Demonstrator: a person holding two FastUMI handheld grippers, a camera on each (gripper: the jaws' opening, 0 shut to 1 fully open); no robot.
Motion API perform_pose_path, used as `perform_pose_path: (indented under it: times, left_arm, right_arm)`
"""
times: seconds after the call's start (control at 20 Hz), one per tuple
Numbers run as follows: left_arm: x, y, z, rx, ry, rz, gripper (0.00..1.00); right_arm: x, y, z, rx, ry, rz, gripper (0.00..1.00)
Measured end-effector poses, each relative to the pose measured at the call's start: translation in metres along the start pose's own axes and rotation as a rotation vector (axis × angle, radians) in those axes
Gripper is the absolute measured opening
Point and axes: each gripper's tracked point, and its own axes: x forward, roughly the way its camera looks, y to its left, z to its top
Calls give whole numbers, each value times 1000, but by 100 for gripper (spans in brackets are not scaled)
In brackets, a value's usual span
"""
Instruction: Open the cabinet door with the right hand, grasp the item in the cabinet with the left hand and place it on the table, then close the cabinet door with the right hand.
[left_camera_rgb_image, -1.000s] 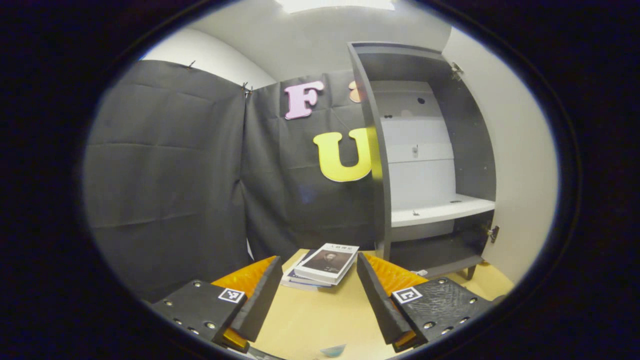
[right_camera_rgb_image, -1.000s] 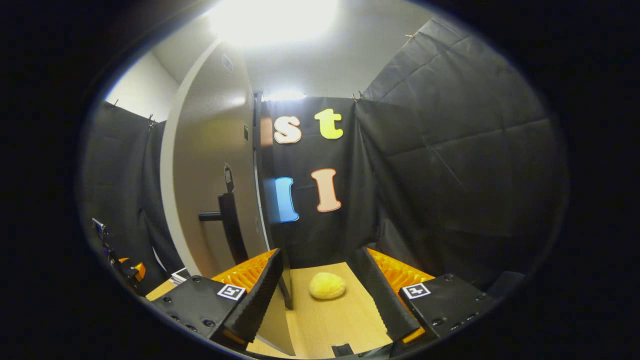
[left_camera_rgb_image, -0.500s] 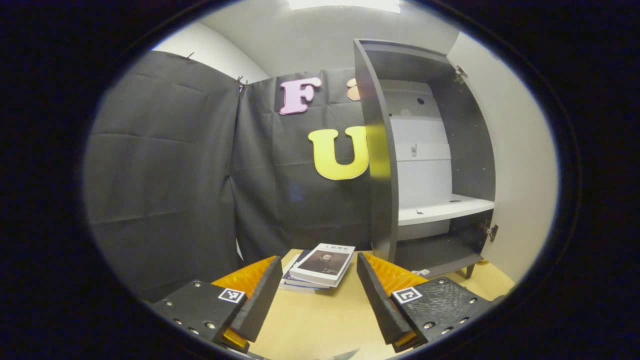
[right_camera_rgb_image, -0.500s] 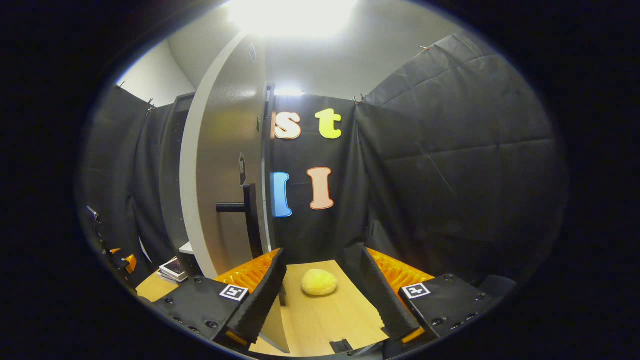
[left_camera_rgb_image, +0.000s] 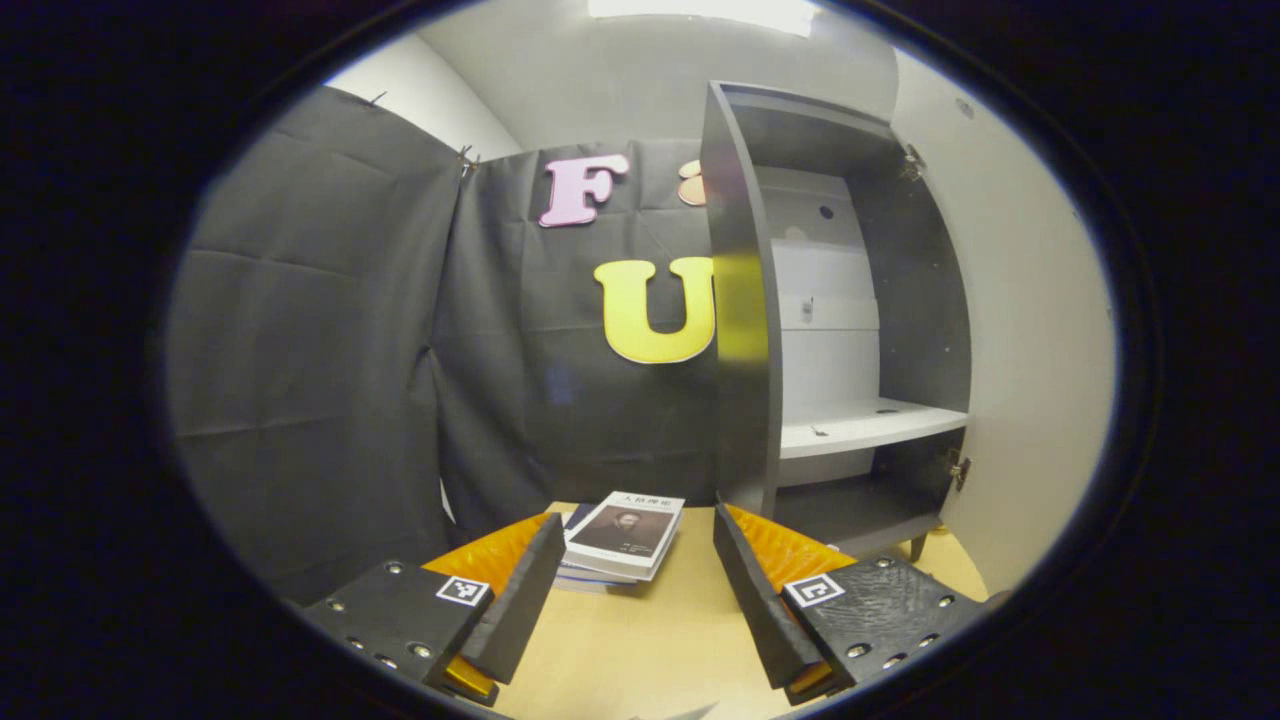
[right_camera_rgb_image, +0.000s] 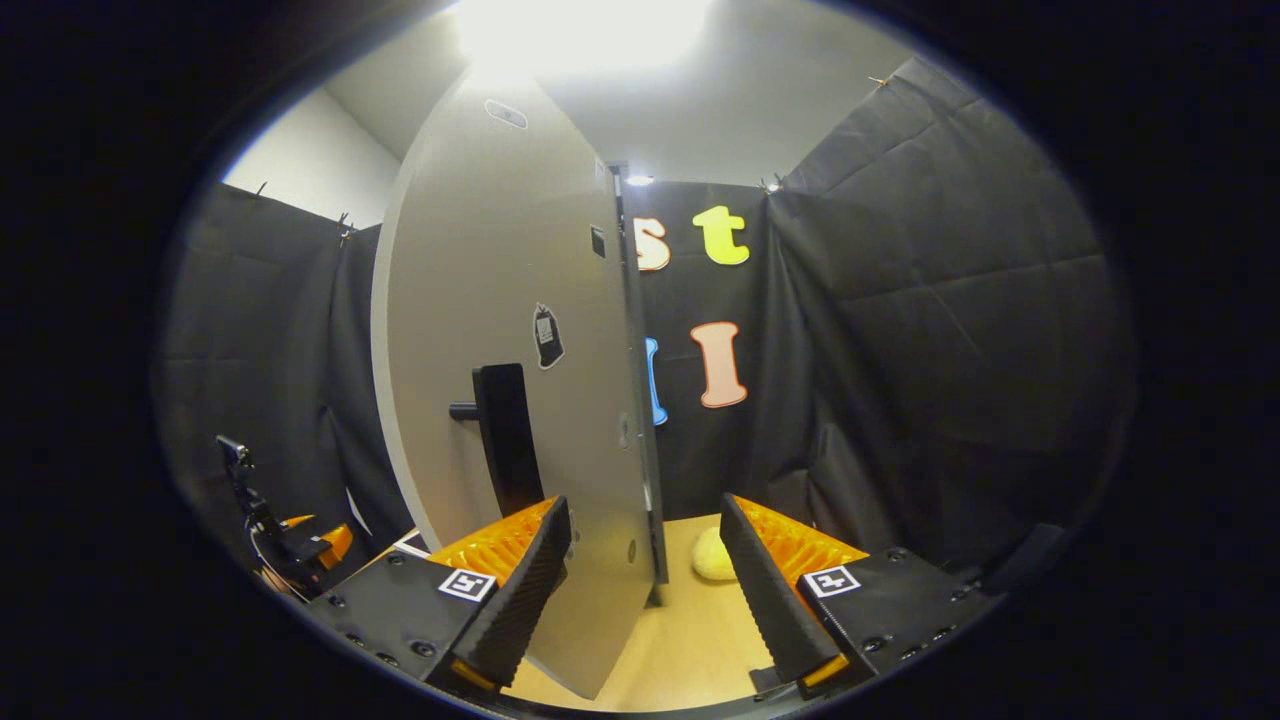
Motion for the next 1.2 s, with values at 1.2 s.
perform_pose_path:
  times: [1.2]
  left_arm:
    - [-35,45,0,-17,4,-5,91]
  right_arm:
    - [113,144,-35,35,33,283,96]
